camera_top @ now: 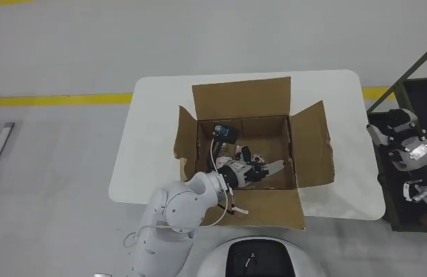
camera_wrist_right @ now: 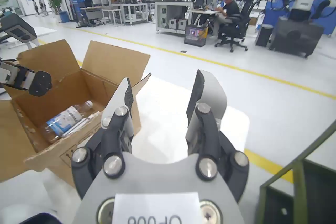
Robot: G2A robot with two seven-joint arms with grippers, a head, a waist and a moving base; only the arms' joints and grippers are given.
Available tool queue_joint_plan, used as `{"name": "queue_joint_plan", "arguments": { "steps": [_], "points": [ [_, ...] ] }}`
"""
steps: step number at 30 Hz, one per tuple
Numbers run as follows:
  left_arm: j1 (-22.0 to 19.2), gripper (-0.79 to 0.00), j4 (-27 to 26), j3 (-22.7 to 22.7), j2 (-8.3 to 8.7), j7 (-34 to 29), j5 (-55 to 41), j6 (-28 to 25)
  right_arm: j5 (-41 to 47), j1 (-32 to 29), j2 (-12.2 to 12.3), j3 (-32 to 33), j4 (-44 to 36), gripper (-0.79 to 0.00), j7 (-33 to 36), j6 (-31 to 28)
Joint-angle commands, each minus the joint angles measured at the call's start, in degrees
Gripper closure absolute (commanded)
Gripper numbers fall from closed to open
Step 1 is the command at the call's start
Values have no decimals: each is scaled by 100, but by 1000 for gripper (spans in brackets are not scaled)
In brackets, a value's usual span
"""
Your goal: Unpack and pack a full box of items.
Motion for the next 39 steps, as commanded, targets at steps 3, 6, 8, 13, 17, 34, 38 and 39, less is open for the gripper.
{"name": "queue_joint_plan", "arguments": {
  "steps": [3, 6, 8, 13, 17, 34, 38, 39],
  "points": [
    [0, -785, 0, 0, 0, 0, 0, 0, -167, -12, -7, -19, 19, 0, -168, 67],
    [0, -785, 0, 0, 0, 0, 0, 0, -167, -12, -7, -19, 19, 0, -168, 67],
    [0, -785, 0, 0, 0, 0, 0, 0, -167, -12, -7, -19, 19, 0, -168, 67],
    [0, -785, 0, 0, 0, 0, 0, 0, -167, -12, -7, -19, 19, 0, -168, 67],
    [-107, -785, 139, 44, 48, -249, 654, 2, -167, -12, -7, -19, 19, 0, -168, 67],
    [-1179, -785, 1174, 199, 69, -1553, 1402, 71, -132, 109, -45, -206, -131, 0, 526, 773],
    [-1179, -785, 1174, 199, 69, -1553, 1402, 71, -122, 233, -96, -533, -274, 0, 1280, 1585],
    [-1179, -785, 1174, 199, 69, -1553, 1402, 71, -202, 269, -108, -611, -285, 0, 1495, 1828]
  ]
}}
